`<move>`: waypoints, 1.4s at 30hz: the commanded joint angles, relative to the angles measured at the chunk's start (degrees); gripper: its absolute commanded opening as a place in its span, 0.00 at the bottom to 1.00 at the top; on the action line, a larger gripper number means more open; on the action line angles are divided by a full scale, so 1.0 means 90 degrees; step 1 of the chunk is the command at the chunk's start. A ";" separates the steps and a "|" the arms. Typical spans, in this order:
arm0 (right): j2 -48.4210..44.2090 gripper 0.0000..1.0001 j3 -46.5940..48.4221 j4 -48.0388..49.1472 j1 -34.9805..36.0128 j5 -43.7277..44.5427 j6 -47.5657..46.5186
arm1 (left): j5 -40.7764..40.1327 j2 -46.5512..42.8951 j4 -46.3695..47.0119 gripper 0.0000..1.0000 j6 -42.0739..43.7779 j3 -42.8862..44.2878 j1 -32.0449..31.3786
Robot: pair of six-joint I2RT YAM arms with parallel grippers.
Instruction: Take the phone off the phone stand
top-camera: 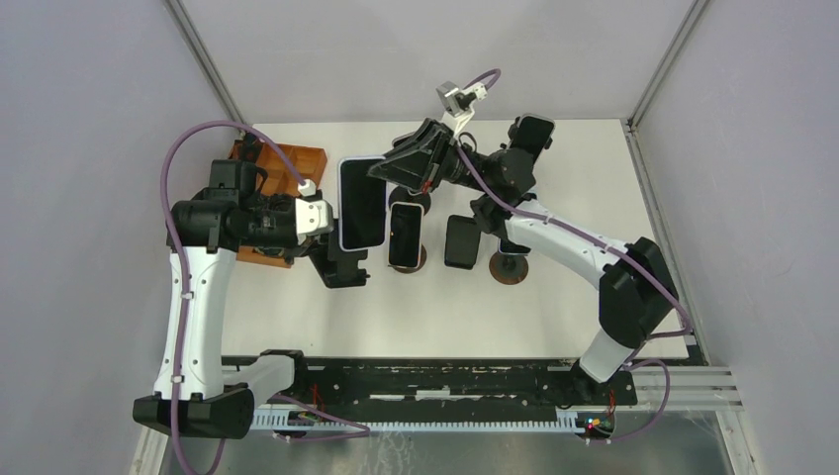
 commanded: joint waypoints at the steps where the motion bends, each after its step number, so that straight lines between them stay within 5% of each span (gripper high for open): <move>1: -0.0739 0.03 0.0054 0.0183 -0.0507 0.0242 0.0139 | 0.0080 -0.0103 -0.0055 0.02 0.0392 -0.0014 -0.0024; 5: -0.1389 0.00 -0.0616 -0.0335 -0.1096 0.0216 0.0075 | -0.0179 -0.0098 0.0274 0.02 0.0216 -0.0022 -0.0024; 9: -0.2100 0.00 -0.0941 -0.2912 -0.1233 0.0422 -0.1604 | -0.0405 -0.0081 0.1125 0.02 -0.0604 0.0038 -0.0015; 11: -0.2258 0.00 -0.1302 -0.3389 -0.1199 0.0531 -0.1786 | -0.0525 -0.0038 0.1646 0.02 -0.1178 0.0134 -0.0005; 18: -0.1782 0.00 -0.2411 -0.3635 0.0287 0.1468 -0.1890 | -0.0715 0.0307 0.2502 0.02 -0.2340 0.0590 0.0059; 28: -0.0168 0.00 -0.2145 -0.3519 0.1975 0.3854 -0.0882 | -0.1115 0.0053 0.3299 0.02 -0.3208 0.0491 0.0398; 32: 0.0326 0.00 -0.2092 -0.3477 0.2354 0.5220 -0.0411 | -0.1180 -0.0030 0.3520 0.02 -0.3346 0.0430 0.0435; 42: 0.1608 0.00 -0.1026 -0.3625 0.2519 0.6519 0.0172 | -0.0908 -0.0096 0.3344 0.02 -0.3238 0.0465 0.0435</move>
